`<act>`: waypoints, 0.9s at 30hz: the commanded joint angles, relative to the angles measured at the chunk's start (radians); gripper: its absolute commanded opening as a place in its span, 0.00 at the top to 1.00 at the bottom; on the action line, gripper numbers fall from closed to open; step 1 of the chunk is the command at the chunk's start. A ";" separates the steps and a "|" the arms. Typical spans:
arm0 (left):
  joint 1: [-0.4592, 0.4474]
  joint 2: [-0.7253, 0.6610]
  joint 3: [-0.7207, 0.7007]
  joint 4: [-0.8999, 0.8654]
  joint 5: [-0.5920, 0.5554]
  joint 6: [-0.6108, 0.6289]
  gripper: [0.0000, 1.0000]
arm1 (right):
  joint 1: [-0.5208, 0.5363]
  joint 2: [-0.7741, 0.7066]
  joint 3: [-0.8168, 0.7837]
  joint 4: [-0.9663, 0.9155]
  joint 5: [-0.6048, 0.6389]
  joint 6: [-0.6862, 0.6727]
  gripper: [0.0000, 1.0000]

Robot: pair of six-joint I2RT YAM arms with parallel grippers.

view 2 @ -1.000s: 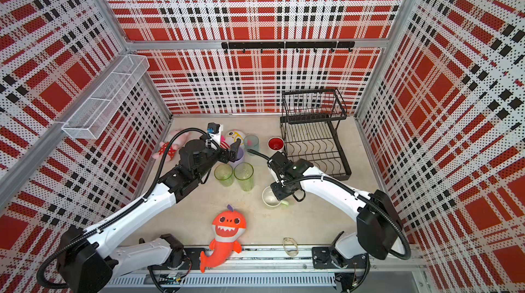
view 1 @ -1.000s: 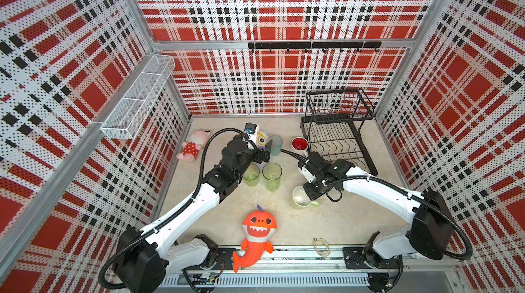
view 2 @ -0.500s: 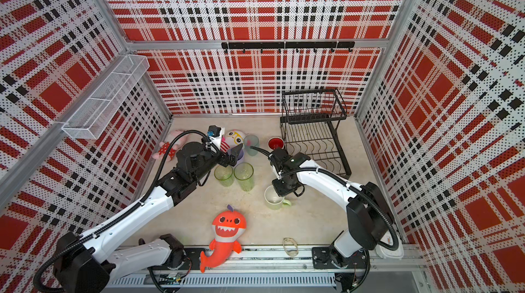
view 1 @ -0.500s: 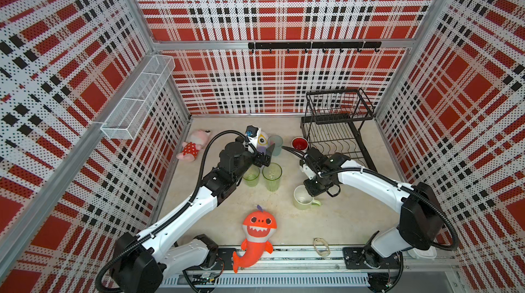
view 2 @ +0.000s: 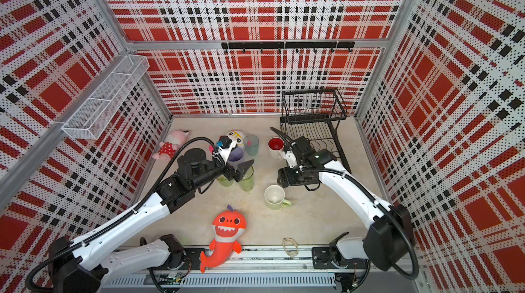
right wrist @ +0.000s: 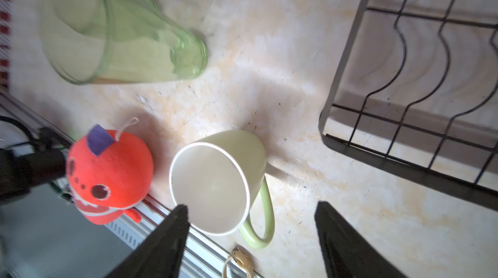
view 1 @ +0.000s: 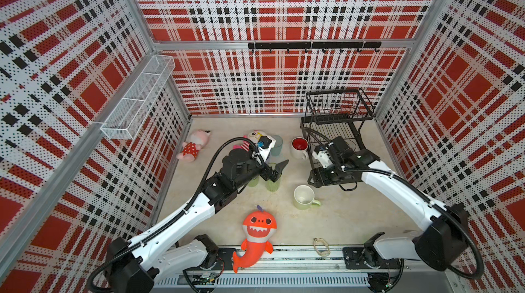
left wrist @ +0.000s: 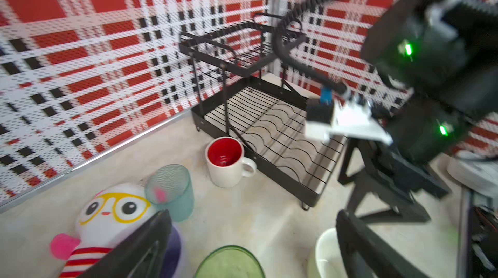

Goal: Load cups into a dish rack
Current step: Pick up the cup from the center of the table.

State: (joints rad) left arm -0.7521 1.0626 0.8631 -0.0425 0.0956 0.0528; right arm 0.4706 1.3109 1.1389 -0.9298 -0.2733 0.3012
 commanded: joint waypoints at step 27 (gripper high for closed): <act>-0.260 0.375 0.208 -0.322 -0.086 -0.002 0.03 | -0.245 -0.236 -0.197 0.290 0.423 0.388 0.00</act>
State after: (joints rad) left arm -1.0077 1.4071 1.0306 -0.3218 0.0101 0.0761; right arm 0.2295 1.1103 0.9512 -0.7006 0.1062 0.6533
